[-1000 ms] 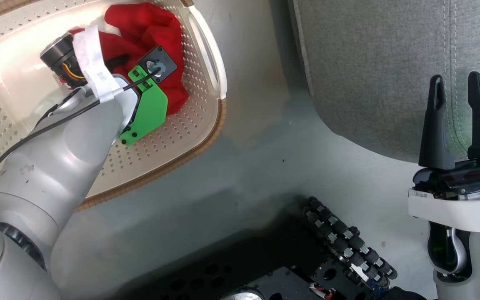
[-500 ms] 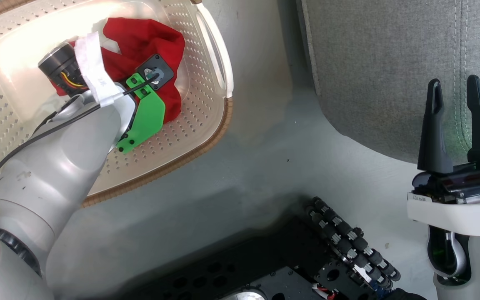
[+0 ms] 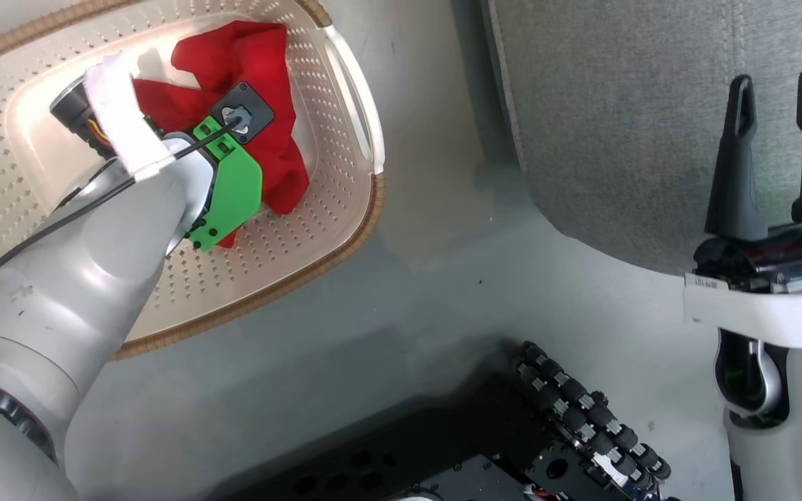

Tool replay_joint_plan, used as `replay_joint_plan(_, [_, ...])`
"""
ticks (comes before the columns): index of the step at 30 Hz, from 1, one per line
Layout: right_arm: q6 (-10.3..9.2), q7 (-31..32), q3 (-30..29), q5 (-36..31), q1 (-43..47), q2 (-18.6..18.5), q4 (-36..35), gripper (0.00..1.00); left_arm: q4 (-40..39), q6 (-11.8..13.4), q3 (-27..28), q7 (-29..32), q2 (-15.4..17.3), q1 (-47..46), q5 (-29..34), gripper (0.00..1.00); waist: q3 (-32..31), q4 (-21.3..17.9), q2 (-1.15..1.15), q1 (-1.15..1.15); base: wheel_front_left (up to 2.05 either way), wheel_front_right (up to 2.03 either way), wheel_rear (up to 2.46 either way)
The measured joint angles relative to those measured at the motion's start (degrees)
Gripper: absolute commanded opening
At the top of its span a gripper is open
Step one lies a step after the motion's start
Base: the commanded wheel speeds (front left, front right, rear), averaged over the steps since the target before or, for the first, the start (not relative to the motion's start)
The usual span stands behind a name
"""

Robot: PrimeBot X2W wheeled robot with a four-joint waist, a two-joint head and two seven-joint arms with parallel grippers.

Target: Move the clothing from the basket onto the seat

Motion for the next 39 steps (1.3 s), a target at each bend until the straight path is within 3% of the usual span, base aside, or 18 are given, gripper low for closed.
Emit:
replay_joint_plan(6, [0.01, 0.00, -0.35, -1.02, -3.02, 0.04, 1.41, 1.00, 0.91, 0.00, 0.00, -3.94, 0.74, 0.06, -2.37, 0.00, -2.45, 0.30, 0.00, 0.00, 0.00, 0.00, 0.00])
replay_joint_plan(12, [0.00, 0.00, -1.80, -2.92, -3.18, 0.05, 3.36, 1.00, 1.97, 0.00, -0.02, -8.71, -1.41, 2.93, -5.15, 0.00, -6.54, 1.56, 0.00, 0.00, 0.00, 0.00, 0.00])
replay_joint_plan(30, [0.01, 0.00, -1.04, -3.88, 2.80, -2.85, 10.07, 1.00, 3.00, 0.00, 0.09, -21.46, -4.27, 17.57, -13.69, 0.00, -27.10, 6.90, 0.00, 0.00, 0.00, 0.00, 0.00])
replay_joint_plan(33, [0.00, 0.00, -0.76, -3.70, 4.01, -3.31, 10.94, 1.00, 2.50, 0.00, 1.40, -21.86, -4.14, 19.40, -14.82, 0.00, -30.98, 7.75, 0.00, 0.00, 0.00, 0.00, 0.00])
replay_joint_plan(39, [0.00, 0.00, 0.96, -2.74, 6.78, -3.75, 12.74, 1.00, -6.33, 1.22, 11.45, -22.13, -2.02, 24.12, -13.36, 0.00, -38.86, 9.43, 0.00, 0.00, 0.00, 0.00, 0.00])
